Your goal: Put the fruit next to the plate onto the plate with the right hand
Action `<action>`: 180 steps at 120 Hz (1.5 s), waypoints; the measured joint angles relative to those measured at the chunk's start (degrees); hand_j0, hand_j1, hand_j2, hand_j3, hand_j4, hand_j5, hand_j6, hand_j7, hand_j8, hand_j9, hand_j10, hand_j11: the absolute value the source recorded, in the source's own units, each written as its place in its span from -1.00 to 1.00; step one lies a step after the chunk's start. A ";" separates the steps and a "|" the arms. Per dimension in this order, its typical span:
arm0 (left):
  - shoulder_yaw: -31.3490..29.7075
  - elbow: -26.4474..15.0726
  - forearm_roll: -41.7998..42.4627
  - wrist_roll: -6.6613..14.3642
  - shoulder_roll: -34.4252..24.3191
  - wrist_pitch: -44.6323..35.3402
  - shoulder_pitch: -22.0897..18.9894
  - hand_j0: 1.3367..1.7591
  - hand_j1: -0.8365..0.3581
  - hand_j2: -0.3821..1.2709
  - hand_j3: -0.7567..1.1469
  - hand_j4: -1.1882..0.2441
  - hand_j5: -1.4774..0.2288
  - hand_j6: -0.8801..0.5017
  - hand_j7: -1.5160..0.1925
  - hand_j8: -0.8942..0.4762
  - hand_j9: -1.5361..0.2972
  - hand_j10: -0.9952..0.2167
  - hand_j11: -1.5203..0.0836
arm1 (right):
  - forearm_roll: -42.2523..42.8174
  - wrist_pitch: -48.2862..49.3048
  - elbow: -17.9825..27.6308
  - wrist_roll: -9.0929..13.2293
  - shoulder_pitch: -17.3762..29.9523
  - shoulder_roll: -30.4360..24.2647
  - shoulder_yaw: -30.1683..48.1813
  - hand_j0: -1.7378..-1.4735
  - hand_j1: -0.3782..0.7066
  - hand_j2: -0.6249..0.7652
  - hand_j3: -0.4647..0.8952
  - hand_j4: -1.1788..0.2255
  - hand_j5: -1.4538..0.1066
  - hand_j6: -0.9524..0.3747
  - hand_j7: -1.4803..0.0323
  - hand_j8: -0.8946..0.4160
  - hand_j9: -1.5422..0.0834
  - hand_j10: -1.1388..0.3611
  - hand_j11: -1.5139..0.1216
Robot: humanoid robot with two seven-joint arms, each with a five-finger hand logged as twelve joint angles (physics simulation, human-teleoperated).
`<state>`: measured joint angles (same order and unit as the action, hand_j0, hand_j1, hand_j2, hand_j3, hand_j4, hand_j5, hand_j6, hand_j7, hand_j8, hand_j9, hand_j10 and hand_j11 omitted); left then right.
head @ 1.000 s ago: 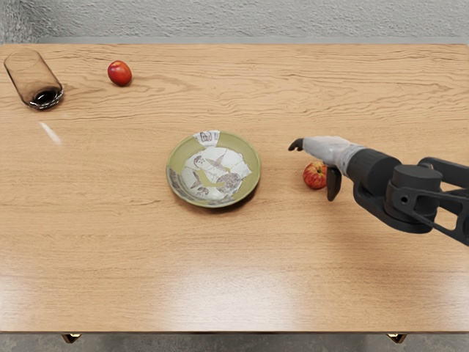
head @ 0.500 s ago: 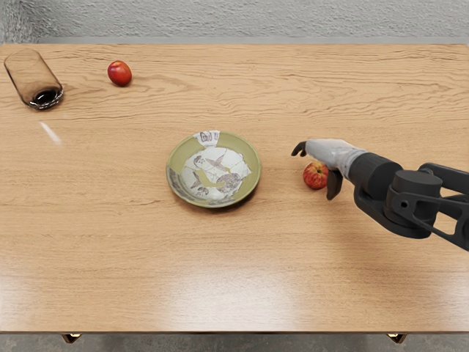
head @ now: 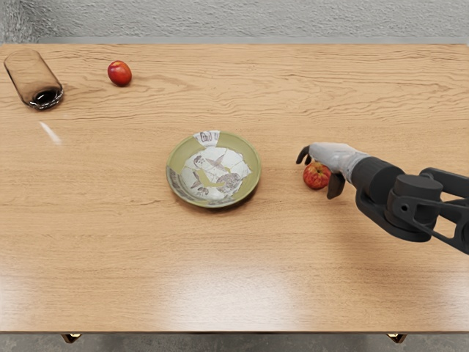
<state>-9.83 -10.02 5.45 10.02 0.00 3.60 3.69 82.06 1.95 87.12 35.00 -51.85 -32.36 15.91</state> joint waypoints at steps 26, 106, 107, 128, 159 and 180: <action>0.01 0.00 0.00 0.00 0.00 0.00 0.01 0.52 0.98 -0.54 -0.21 0.66 0.73 0.27 0.77 0.30 0.68 0.64 0.90 | 1.69 -1.14 -0.07 0.00 0.48 1.02 0.05 -0.40 -0.11 -0.21 -0.32 0.14 0.23 -0.14 0.31 -0.22 0.29 0.01 0.25; 0.01 0.00 0.00 0.00 0.00 0.00 0.00 0.52 0.98 -0.54 -0.21 0.66 0.73 0.27 0.77 0.30 0.68 0.64 0.90 | 2.48 -2.01 -0.88 0.05 1.91 1.52 0.12 -0.33 0.19 -0.03 -0.32 -0.24 -0.14 -0.19 -0.11 -0.16 -0.09 -0.17 -0.14; 0.01 0.00 0.00 0.00 0.00 0.00 0.04 0.52 0.98 -0.54 -0.21 0.66 0.73 0.27 0.77 0.30 0.68 0.64 0.90 | 2.48 -2.00 -0.89 0.06 1.92 1.52 0.12 -0.33 0.19 -0.03 -0.32 -0.24 -0.15 -0.19 -0.12 -0.16 -0.10 -0.17 -0.15; 0.01 0.00 0.00 0.00 0.00 0.00 0.00 0.52 0.98 -0.54 -0.21 0.66 0.73 0.27 0.77 0.30 0.68 0.64 0.90 | 2.35 -1.94 -0.91 0.08 2.00 1.43 0.29 -0.29 0.21 0.02 -0.32 -0.29 -0.25 -0.16 -0.20 -0.12 -0.20 -0.14 -0.23; -0.01 0.00 0.00 0.00 0.00 0.00 0.00 0.52 0.98 -0.54 -0.21 0.66 0.73 0.27 0.77 0.30 0.68 0.64 0.90 | 1.68 -1.65 -1.04 0.04 1.85 1.41 2.12 -0.36 0.19 0.23 -0.31 -0.28 -0.36 -0.21 -0.25 -0.19 -0.27 -0.18 -0.32; -0.01 0.00 0.01 0.00 0.00 0.00 0.00 0.52 0.98 -0.54 -0.20 0.66 0.73 0.27 0.77 0.30 0.68 0.64 0.90 | 1.54 -1.37 -0.78 0.04 1.22 2.39 4.69 -0.38 0.21 0.27 -0.32 -0.27 -0.40 -0.20 -0.25 -0.17 -0.30 -0.16 -0.35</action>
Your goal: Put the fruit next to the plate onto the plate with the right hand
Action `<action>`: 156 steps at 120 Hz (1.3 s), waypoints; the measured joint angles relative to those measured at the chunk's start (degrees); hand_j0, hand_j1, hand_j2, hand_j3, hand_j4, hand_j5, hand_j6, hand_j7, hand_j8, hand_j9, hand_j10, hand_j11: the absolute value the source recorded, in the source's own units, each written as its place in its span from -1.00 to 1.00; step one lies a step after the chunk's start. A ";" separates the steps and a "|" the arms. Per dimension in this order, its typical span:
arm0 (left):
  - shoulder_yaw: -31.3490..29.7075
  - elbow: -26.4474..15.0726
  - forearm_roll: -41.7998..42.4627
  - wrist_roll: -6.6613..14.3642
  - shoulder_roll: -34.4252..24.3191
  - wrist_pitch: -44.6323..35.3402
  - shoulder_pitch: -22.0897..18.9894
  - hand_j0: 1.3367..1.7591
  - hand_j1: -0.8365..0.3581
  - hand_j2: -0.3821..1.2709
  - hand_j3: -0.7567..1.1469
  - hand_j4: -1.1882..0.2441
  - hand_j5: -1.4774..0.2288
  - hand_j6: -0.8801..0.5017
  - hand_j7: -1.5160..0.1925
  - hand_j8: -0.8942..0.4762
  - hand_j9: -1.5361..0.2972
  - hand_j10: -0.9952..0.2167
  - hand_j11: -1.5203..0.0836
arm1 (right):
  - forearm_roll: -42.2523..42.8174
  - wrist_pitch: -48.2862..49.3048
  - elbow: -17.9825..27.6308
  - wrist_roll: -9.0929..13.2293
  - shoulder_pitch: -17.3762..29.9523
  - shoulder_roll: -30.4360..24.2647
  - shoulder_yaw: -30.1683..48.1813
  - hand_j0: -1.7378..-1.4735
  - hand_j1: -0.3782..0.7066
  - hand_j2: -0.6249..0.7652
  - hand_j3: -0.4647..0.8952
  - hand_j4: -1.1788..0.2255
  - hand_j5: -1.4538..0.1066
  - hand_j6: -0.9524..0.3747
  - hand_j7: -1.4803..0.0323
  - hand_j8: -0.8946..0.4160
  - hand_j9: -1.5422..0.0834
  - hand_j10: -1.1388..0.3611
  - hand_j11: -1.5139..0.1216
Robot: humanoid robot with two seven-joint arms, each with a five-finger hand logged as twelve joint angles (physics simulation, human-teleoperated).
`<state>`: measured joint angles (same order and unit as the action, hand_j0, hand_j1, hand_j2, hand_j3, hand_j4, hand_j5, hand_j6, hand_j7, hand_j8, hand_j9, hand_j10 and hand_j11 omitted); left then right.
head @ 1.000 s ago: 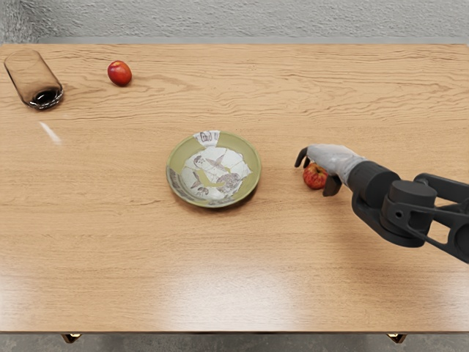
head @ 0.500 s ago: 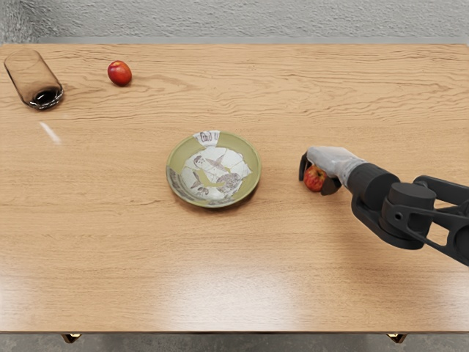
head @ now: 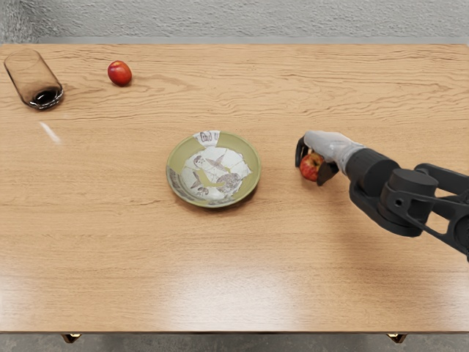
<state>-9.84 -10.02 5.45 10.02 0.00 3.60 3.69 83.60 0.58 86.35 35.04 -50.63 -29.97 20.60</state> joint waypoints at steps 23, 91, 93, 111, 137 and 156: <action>0.00 0.00 0.00 0.00 0.00 0.00 0.00 0.52 0.98 -0.54 -0.20 0.66 0.73 0.27 0.77 0.30 0.68 0.64 0.90 | -0.06 0.08 0.59 -0.02 -1.07 3.83 2.41 -0.40 0.25 0.39 -0.31 -0.27 -0.41 -0.17 -0.26 -0.15 -0.28 -0.14 -0.34; 0.00 0.00 0.00 0.00 0.00 0.00 0.00 0.52 0.98 -0.54 -0.20 0.66 0.73 0.27 0.77 0.30 0.68 0.64 0.90 | 0.36 0.09 -0.78 -0.02 -4.04 14.80 4.66 -0.40 0.27 0.36 -0.32 -0.26 -0.41 -0.19 -0.25 -0.16 -0.28 -0.17 -0.33; 0.00 0.00 0.00 0.00 0.00 0.00 0.02 0.52 0.98 -0.54 -0.20 0.66 0.73 0.27 0.77 0.30 0.68 0.64 0.90 | 0.40 0.08 -1.19 -0.02 -4.14 15.25 4.59 -0.40 0.27 0.35 -0.32 -0.26 -0.41 -0.19 -0.25 -0.16 -0.28 -0.17 -0.33; 0.00 0.00 0.00 0.00 0.00 0.00 0.04 0.52 0.98 -0.54 -0.20 0.66 0.73 0.27 0.77 0.30 0.68 0.64 0.90 | 0.87 0.03 -5.69 -0.03 -4.67 19.45 3.54 -0.39 0.27 0.35 -0.32 -0.27 -0.40 -0.18 -0.25 -0.16 -0.27 -0.16 -0.33; 0.00 0.00 0.00 0.00 0.00 0.00 0.00 0.52 0.98 -0.54 -0.20 0.66 0.73 0.27 0.77 0.30 0.68 0.64 0.90 | 1.36 -0.04 -8.99 -0.02 -4.44 21.46 1.90 -0.40 0.26 0.35 -0.31 -0.27 -0.39 -0.19 -0.25 -0.17 -0.27 -0.17 -0.32; 0.00 0.00 0.00 0.00 0.00 0.00 0.00 0.52 0.98 -0.54 -0.20 0.66 0.73 0.27 0.77 0.30 0.68 0.64 0.90 | 1.41 -0.03 -8.81 -0.03 -4.30 21.71 1.67 -0.40 0.14 0.20 -0.32 -0.14 -0.19 -0.18 -0.07 -0.19 -0.09 -0.14 -0.14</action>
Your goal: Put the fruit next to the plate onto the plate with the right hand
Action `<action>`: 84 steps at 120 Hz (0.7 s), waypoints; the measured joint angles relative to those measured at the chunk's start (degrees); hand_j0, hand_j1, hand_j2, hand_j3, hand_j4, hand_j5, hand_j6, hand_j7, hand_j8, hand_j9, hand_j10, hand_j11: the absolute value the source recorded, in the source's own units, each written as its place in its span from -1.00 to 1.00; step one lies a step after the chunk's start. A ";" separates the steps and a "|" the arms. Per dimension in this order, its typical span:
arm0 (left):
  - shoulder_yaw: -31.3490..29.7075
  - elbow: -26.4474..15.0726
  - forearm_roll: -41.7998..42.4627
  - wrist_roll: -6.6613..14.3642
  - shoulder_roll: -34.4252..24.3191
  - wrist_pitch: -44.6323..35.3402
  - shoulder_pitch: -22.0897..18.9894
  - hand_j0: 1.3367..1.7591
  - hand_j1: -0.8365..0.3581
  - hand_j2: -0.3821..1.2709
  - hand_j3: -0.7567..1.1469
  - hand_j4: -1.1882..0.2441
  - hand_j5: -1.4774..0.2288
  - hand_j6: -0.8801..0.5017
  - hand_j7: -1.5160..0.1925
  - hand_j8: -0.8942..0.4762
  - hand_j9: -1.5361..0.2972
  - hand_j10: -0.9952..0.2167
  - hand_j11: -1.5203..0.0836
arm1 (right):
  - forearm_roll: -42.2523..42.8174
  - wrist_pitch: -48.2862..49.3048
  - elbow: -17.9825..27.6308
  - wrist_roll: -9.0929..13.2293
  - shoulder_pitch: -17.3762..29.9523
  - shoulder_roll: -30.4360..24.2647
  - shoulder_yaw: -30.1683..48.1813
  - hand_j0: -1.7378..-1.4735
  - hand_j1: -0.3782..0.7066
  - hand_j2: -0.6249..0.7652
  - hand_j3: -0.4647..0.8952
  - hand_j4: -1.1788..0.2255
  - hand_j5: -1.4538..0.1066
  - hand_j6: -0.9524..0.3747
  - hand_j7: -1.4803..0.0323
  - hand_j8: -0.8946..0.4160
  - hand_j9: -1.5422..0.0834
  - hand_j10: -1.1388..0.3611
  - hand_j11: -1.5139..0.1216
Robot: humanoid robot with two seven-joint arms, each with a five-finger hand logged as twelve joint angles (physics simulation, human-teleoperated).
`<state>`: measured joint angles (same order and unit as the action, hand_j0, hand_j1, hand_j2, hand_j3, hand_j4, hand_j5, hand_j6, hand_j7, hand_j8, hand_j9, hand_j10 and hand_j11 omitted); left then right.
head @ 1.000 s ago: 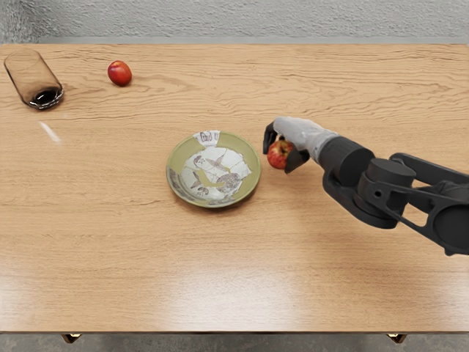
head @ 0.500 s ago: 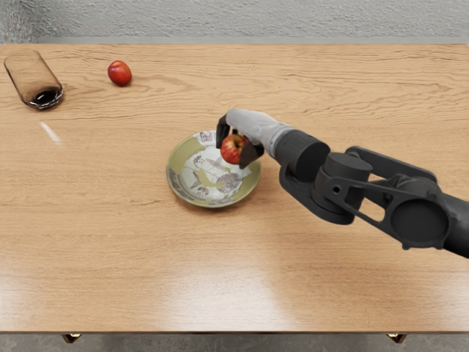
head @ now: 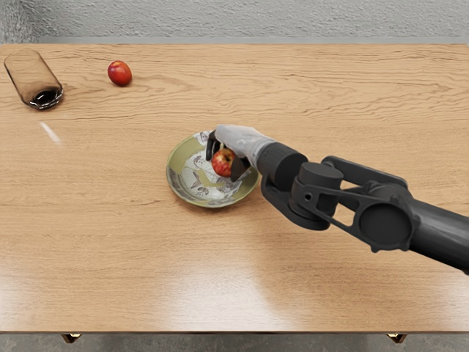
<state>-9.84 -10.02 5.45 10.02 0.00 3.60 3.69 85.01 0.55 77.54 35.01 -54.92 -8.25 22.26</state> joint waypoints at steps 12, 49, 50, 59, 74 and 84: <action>0.00 0.00 0.00 0.00 0.00 0.00 0.01 0.52 0.98 -0.54 -0.20 0.66 0.73 0.27 0.77 0.30 0.68 0.64 0.90 | -0.01 0.04 0.50 0.00 0.05 -0.01 -0.02 -0.40 -0.03 0.05 -0.32 0.01 0.03 -0.12 0.13 -0.15 0.11 -0.04 0.06; 0.00 0.00 0.00 0.00 0.00 0.00 0.00 0.52 0.98 -0.54 -0.20 0.66 0.73 0.27 0.77 0.30 0.68 0.64 0.90 | -5.54 1.59 6.12 -0.01 -0.03 -4.35 3.47 -0.40 -0.26 -0.13 -0.32 0.22 0.31 -0.02 0.40 -0.08 0.37 0.10 0.33; 0.00 0.00 0.00 0.00 0.00 0.00 0.00 0.52 0.98 -0.54 -0.20 0.66 0.73 0.27 0.77 0.30 0.68 0.64 0.90 | -6.12 1.85 6.47 -0.01 -0.03 -4.72 3.78 -0.40 -0.26 -0.13 -0.32 0.22 0.32 -0.02 0.40 -0.08 0.38 0.10 0.33; 0.00 0.00 0.00 0.00 0.00 0.00 0.00 0.52 0.98 -0.54 -0.20 0.66 0.73 0.27 0.77 0.30 0.68 0.64 0.90 | -13.15 6.00 8.91 -0.01 -0.02 -8.15 7.25 -0.40 -0.29 -0.14 -0.32 0.24 0.35 0.00 0.43 -0.07 0.40 0.12 0.36; 0.00 0.00 0.00 0.00 0.00 0.00 0.01 0.52 0.98 -0.54 -0.20 0.66 0.73 0.27 0.77 0.30 0.68 0.64 0.90 | -29.23 17.42 10.45 -0.01 0.36 -14.68 15.03 -0.40 -0.33 -0.16 -0.32 0.28 0.39 0.02 0.47 -0.05 0.44 0.15 0.40; 0.00 0.00 0.00 0.00 0.00 0.00 0.00 0.52 0.98 -0.54 -0.20 0.66 0.73 0.27 0.77 0.30 0.68 0.64 0.90 | -39.53 25.05 10.48 -0.01 0.79 -19.28 18.97 -0.40 -0.35 -0.16 -0.32 0.29 0.41 0.03 0.49 -0.04 0.46 0.16 0.42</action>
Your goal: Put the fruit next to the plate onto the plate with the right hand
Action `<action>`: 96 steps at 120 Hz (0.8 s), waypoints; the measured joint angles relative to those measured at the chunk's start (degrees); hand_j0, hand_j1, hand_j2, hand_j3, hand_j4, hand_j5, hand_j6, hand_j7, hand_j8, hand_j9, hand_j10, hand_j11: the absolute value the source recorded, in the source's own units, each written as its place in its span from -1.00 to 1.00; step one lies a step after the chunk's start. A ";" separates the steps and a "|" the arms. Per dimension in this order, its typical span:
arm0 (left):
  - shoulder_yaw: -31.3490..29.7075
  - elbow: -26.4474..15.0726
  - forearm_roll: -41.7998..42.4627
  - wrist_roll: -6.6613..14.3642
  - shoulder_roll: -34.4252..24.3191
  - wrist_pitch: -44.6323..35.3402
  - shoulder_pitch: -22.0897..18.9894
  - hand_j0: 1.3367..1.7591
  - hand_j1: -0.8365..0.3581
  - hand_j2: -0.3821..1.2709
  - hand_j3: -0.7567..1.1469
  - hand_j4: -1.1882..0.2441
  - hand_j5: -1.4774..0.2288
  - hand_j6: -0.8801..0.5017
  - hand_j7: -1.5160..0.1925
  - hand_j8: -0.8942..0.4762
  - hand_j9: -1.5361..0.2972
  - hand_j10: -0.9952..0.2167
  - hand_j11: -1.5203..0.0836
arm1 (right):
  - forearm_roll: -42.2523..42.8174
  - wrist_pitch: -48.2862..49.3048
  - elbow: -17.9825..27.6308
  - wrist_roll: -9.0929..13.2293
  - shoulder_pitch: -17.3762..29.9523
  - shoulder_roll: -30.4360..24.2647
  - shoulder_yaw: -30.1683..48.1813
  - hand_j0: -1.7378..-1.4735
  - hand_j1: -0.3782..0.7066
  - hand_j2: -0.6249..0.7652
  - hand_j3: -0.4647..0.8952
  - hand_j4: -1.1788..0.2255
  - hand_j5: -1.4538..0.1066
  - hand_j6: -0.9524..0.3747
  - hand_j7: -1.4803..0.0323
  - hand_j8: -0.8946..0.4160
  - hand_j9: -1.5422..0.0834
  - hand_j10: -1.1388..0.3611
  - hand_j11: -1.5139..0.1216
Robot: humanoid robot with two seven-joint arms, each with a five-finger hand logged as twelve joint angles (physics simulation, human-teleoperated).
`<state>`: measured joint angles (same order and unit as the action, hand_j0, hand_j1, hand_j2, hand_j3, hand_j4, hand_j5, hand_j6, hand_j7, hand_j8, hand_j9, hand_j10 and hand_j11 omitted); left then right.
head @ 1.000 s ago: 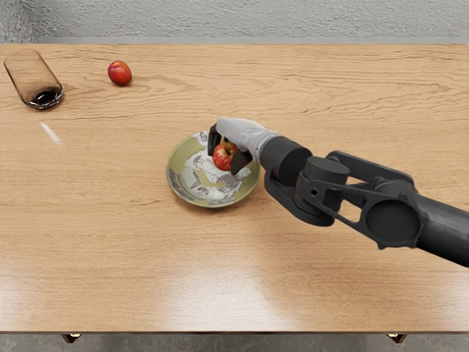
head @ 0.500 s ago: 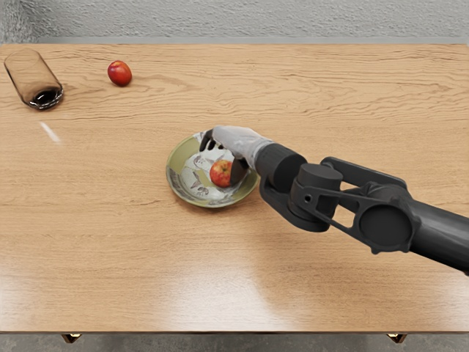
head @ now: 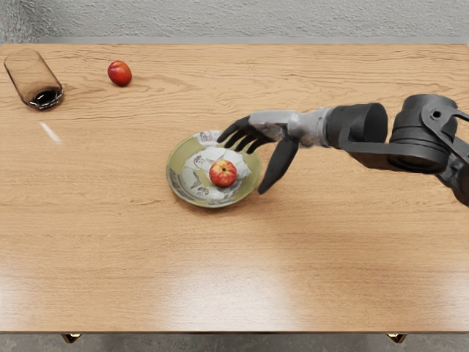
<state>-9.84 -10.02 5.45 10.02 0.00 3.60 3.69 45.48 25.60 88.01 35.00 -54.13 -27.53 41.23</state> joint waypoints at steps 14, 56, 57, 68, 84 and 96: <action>0.00 0.00 0.00 0.00 0.00 0.00 0.00 0.52 0.98 -0.54 -0.20 0.66 0.73 0.27 0.77 0.30 0.68 0.64 0.90 | -12.91 6.33 -1.53 0.00 0.45 -6.28 2.18 -0.40 -0.38 -0.17 -0.32 0.31 0.43 0.05 0.51 -0.02 0.48 0.18 0.44; 0.01 -0.24 0.05 0.00 0.00 0.00 -0.72 0.52 0.98 -0.54 -0.21 0.66 0.73 0.27 0.77 0.30 0.68 0.64 0.90 | -34.20 9.31 -4.34 0.00 2.40 -19.30 3.19 -0.40 -0.72 -0.13 -0.32 0.53 0.69 0.28 0.78 0.21 0.73 0.38 0.68; 0.01 -0.26 0.06 0.00 0.00 0.00 -0.79 0.52 0.98 -0.54 -0.21 0.66 0.73 0.27 0.77 0.30 0.68 0.64 0.90 | -34.44 9.32 -4.35 0.00 2.42 -19.49 3.19 -0.40 -0.73 -0.13 -0.32 0.54 0.70 0.28 0.78 0.21 0.74 0.38 0.69; 0.03 -0.36 0.17 0.00 0.00 0.00 -0.84 0.52 0.98 -0.54 -0.21 0.66 0.73 0.27 0.77 0.30 0.68 0.64 0.90 | -36.50 9.38 -4.41 0.00 2.55 -21.19 3.22 -0.40 -0.81 -0.12 -0.32 0.59 0.76 0.34 0.85 0.27 0.79 0.43 0.75; 0.07 -0.43 0.26 0.00 0.00 0.00 -0.79 0.52 0.98 -0.54 -0.21 0.66 0.73 0.27 0.77 0.30 0.68 0.64 0.90 | -39.25 9.41 -4.41 0.00 2.62 -23.49 3.17 -0.40 -0.87 -0.11 -0.32 0.63 0.81 0.38 0.90 0.31 0.84 0.47 0.80; 0.04 -0.40 0.11 0.00 0.00 0.00 -0.71 0.52 0.98 -0.54 -0.21 0.66 0.73 0.27 0.77 0.30 0.68 0.64 0.90 | -40.25 9.42 -4.35 0.00 2.64 -24.16 2.86 -0.40 -0.90 -0.11 -0.32 0.65 0.83 0.40 0.92 0.33 0.86 0.49 0.82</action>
<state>-9.80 -10.42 5.56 10.02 0.00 3.60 2.98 5.23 35.02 83.66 35.00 -51.49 -51.70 44.09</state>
